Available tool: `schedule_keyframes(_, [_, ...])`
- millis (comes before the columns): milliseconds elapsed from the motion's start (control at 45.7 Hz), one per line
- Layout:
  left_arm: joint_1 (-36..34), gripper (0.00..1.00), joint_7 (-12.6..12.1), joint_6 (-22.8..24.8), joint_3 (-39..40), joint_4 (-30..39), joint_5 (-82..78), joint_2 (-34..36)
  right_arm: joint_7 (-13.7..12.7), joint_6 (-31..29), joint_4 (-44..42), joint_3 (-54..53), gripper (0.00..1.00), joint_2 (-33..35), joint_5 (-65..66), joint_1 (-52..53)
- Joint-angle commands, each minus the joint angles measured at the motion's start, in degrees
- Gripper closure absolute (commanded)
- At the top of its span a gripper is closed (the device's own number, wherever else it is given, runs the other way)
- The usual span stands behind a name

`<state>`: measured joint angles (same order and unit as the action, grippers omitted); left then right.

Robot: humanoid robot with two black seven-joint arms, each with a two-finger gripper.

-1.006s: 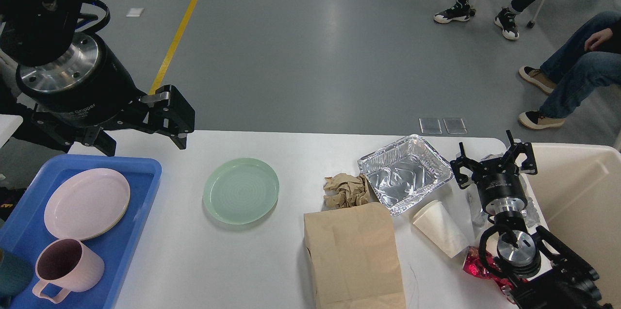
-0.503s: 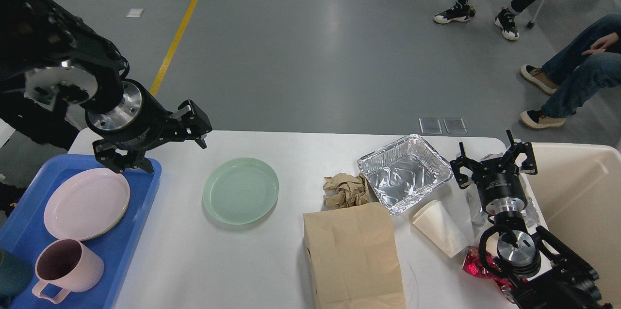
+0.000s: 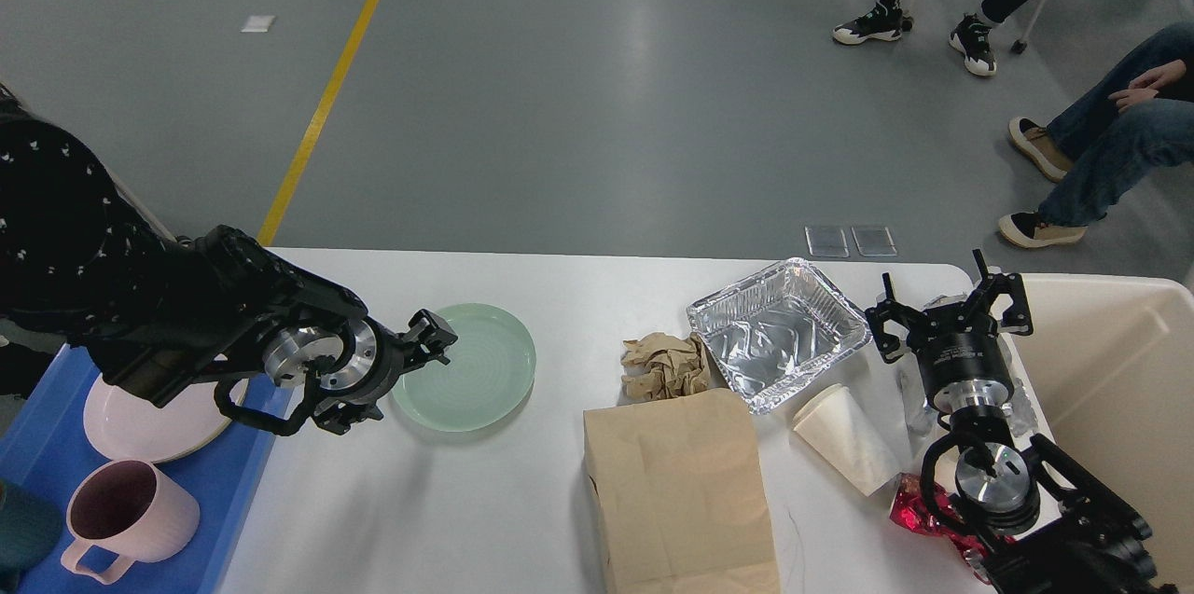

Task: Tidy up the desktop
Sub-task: 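Move the left gripper to the green saucer rim and grasp it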

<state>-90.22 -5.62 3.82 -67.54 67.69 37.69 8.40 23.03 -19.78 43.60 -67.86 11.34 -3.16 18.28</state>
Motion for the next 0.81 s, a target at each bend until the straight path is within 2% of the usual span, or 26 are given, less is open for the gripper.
schedule_keyframes(0, [5.7,0.04,0.0,-0.1,3.9,-4.8,-2.9,1.6,0.0,0.0,0.0,0.0,0.00,0.0,0.0,0.0])
schedule_keyframes(175, [11.4,0.04,0.2,-0.3,7.2,-8.4,-3.3,5.0,0.0,0.0,0.0,0.0,0.00,0.0,0.0,0.0])
schedule_keyframes(394, [16.8,0.05,0.2,-1.8,9.4,-15.7,-3.4,4.2,0.0,0.0,0.0,-0.1,0.00,0.0,0.0,0.0])
schedule_keyframes(503, [18.3,0.09,0.2,-1.8,10.8,-17.9,-4.3,3.5,0.0,0.0,0.0,-0.1,0.00,0.0,0.0,0.0])
schedule_keyframes(787, [20.4,0.41,0.2,-1.9,16.3,-19.2,-12.4,3.2,0.0,0.0,0.0,0.0,0.00,0.0,0.0,0.0])
